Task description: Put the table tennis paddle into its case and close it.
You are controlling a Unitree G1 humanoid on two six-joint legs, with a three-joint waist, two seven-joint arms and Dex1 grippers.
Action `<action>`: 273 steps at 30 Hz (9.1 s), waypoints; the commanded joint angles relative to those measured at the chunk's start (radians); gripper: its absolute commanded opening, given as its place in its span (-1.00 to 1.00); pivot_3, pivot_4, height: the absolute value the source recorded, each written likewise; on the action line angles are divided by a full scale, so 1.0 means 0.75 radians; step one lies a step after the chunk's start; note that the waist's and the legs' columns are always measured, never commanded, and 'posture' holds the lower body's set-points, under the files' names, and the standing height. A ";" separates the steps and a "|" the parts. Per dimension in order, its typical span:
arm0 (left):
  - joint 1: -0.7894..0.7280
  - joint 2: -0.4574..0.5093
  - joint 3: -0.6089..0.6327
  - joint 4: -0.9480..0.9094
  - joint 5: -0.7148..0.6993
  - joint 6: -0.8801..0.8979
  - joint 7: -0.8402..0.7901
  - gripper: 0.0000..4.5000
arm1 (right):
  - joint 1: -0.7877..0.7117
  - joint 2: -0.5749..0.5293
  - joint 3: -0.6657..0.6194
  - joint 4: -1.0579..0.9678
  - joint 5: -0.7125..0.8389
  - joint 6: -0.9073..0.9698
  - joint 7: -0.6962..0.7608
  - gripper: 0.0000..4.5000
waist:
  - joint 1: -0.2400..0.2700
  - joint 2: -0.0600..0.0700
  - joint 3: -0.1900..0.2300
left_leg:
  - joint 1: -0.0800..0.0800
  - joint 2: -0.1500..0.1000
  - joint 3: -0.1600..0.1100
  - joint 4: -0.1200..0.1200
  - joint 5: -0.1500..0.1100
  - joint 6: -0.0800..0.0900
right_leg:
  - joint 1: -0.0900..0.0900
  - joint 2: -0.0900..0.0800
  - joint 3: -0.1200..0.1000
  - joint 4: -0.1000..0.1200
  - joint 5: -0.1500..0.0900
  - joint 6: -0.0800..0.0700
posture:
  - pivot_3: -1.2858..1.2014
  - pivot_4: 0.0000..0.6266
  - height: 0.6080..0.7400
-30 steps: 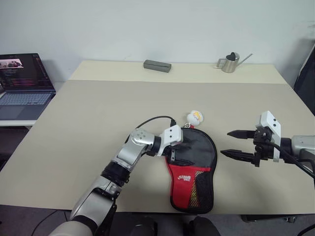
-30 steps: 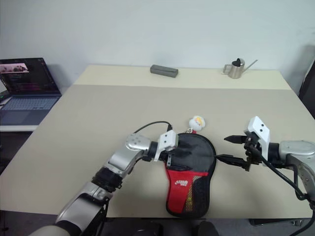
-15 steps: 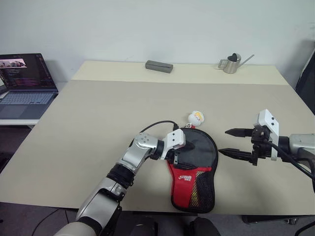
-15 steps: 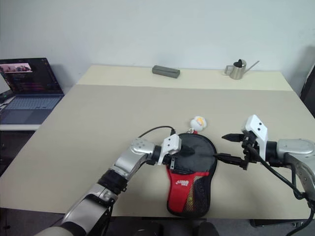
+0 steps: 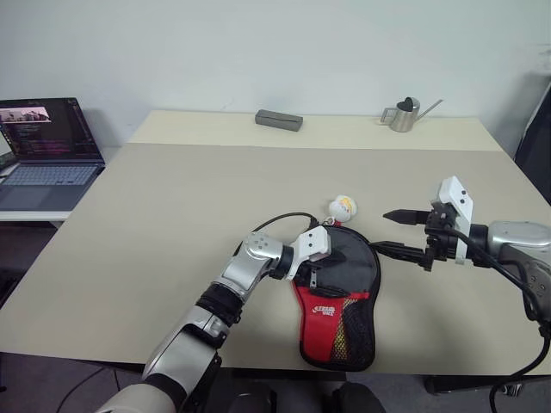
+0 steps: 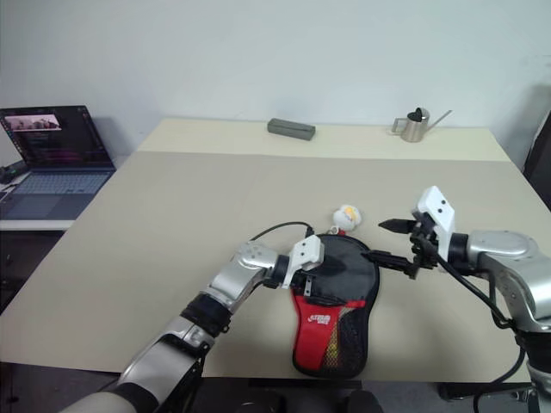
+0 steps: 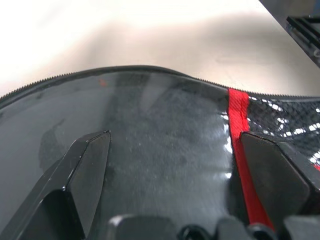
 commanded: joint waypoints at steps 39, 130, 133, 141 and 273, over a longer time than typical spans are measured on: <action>0.109 -0.014 0.004 0.158 0.055 -0.010 0.034 0.99 | -0.957 0.740 0.243 1.713 -0.591 -0.509 -0.353 1.00 | -0.042 0.015 -0.020 | 0.011 -0.001 0.004 -0.002 0.000 0.000 | 0.002 0.001 0.008 0.006 0.001 -0.001 | 0.03 -0.52 1.00; 0.167 -0.072 -0.052 0.374 0.159 -0.075 0.049 1.00 | 0.545 -0.222 -0.168 -0.295 -0.206 0.396 -0.076 -0.81 | 0.012 0.025 -0.048 | 0.024 0.001 0.000 -0.013 -0.008 0.004 | 0.030 0.000 -0.002 -0.022 -0.008 0.012 | 0.03 -0.52 1.00; 0.163 -0.075 -0.058 0.377 0.163 -0.079 0.048 1.00 | 0.616 -0.269 -0.196 -0.343 -0.158 0.382 -0.020 -0.82 | 0.020 0.025 -0.048 | 0.024 0.001 0.000 -0.013 -0.008 0.004 | 0.030 0.000 -0.003 -0.023 -0.008 0.012 | 0.03 -0.52 1.00; 0.155 -0.081 -0.072 0.391 0.166 -0.089 0.046 1.00 | 0.826 -0.358 -0.259 -0.523 -0.058 0.298 0.097 -0.82 | 0.035 0.024 -0.048 | 0.022 0.001 -0.003 -0.013 -0.010 0.004 | 0.032 -0.002 -0.009 -0.027 -0.011 0.016 | 0.03 -0.52 1.00; 0.290 0.280 0.253 -0.633 -0.218 0.316 -0.037 1.00 | 0.344 -0.085 0.033 -0.055 0.152 -0.389 0.061 0.18 | -0.006 0.011 -0.005 | -0.002 -0.015 -0.024 -0.003 -0.019 0.004 | 0.021 -0.015 -0.022 -0.034 -0.014 0.013 | 0.03 -0.52 1.00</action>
